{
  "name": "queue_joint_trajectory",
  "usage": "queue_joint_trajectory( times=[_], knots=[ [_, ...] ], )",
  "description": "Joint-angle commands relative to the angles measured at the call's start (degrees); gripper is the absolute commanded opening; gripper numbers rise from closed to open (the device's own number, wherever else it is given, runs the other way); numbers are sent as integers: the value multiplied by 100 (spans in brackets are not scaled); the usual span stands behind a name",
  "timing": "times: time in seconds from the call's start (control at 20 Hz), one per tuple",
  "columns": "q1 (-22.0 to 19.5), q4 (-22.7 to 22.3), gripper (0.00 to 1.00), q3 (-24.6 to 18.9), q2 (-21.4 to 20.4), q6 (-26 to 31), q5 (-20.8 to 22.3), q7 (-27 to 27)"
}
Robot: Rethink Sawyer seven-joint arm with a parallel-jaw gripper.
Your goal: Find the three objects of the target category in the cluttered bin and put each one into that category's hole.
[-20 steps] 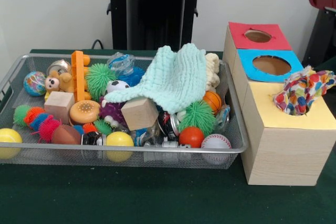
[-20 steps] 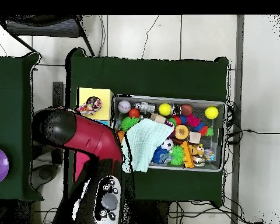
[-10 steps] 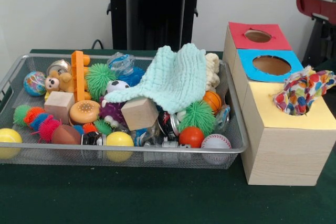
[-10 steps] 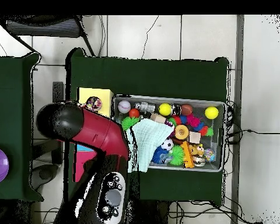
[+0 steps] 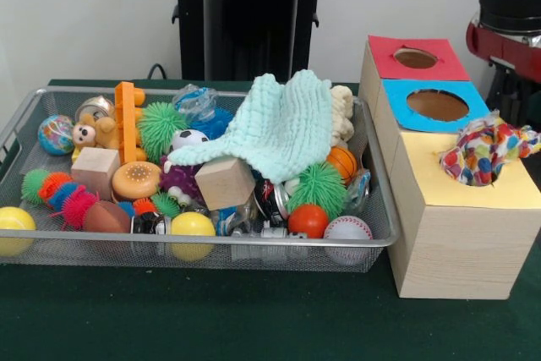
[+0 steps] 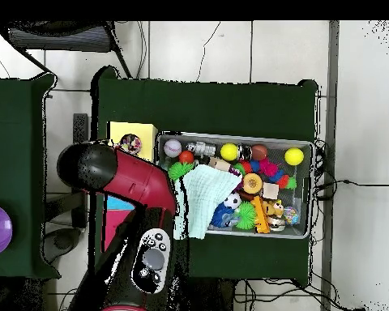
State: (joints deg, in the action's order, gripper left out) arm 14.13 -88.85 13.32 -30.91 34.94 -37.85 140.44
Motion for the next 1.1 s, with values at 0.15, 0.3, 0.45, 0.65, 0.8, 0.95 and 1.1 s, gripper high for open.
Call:
queue_joint_trajectory(
  times=[0.15, 0.3, 0.45, 0.65, 0.8, 0.95, 1.1],
  knots=[
    [9, 286, 0, -73, 468, -391, 146, 1087],
    [-18, 340, 0, -98, 501, -496, 106, 1049],
    [-19, 438, 0, -75, 527, -488, 94, 1065],
    [-8, 542, 0, 52, 596, -620, 141, 1071],
    [-56, 595, 0, 141, 608, -610, 194, 1014],
    [-159, 705, 0, 192, 737, -656, 254, 883],
    [-176, 787, 0, 249, 894, -688, 254, 885]
  ],
)
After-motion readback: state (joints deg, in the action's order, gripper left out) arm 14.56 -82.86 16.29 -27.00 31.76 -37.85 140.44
